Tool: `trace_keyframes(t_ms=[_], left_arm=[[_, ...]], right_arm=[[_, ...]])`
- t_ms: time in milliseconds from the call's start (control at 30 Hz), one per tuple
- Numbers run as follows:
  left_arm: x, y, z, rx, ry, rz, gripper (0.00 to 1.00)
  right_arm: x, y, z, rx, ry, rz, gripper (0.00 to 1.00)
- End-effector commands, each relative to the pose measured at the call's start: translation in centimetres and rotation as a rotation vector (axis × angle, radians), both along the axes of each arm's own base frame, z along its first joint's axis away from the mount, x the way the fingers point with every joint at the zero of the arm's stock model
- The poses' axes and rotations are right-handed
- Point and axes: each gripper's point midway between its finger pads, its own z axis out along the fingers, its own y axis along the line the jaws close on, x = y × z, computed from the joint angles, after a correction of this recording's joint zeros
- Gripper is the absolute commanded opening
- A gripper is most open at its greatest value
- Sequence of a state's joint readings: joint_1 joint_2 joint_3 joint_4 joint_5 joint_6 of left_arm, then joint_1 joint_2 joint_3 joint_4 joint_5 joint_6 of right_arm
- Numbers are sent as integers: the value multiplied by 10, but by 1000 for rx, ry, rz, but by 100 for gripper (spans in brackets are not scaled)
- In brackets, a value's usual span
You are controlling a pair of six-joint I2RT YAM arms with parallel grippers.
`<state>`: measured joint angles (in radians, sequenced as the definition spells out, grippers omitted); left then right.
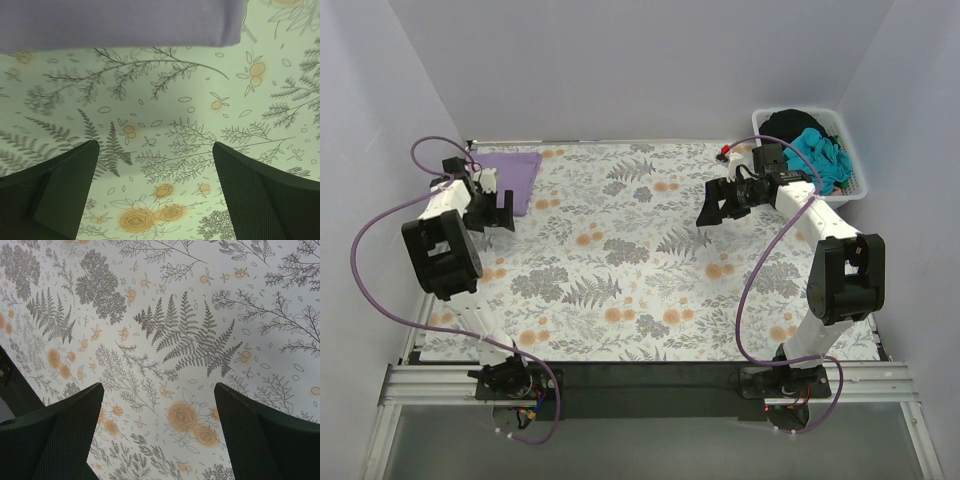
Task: Fold and stack the t-shirts
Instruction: Neatly place the folded tshirt to the corner
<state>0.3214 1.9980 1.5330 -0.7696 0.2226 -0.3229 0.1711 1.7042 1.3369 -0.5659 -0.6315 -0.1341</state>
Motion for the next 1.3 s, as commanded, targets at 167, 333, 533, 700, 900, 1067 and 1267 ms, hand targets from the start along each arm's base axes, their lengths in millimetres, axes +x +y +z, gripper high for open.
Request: trace_keyframes(t_ms=[167,333,533,700,900,1067,1267], left_arm=[[-5,-7,-38,-49,46,26,98],[12,-8,-51,-86,31,89,98],[34,-11,-68,-133,38,135,98],[55,-15,-71,-141,16,135,98],[76,-18,-69,-156,-2,159,98],[86,-34,-73,-222,19,174,97],[93,-33,-77,-200,14,179,97]], right_arm=[[3,1,26,25,-80,8,98],[2,2,22,24,-70,11,98],[4,1,20,20,-68,10,98],[4,2,15,21,-54,12,98],[6,2,13,24,-48,13,98],[6,3,10,25,-40,16,98],[6,3,11,24,-41,17,98]])
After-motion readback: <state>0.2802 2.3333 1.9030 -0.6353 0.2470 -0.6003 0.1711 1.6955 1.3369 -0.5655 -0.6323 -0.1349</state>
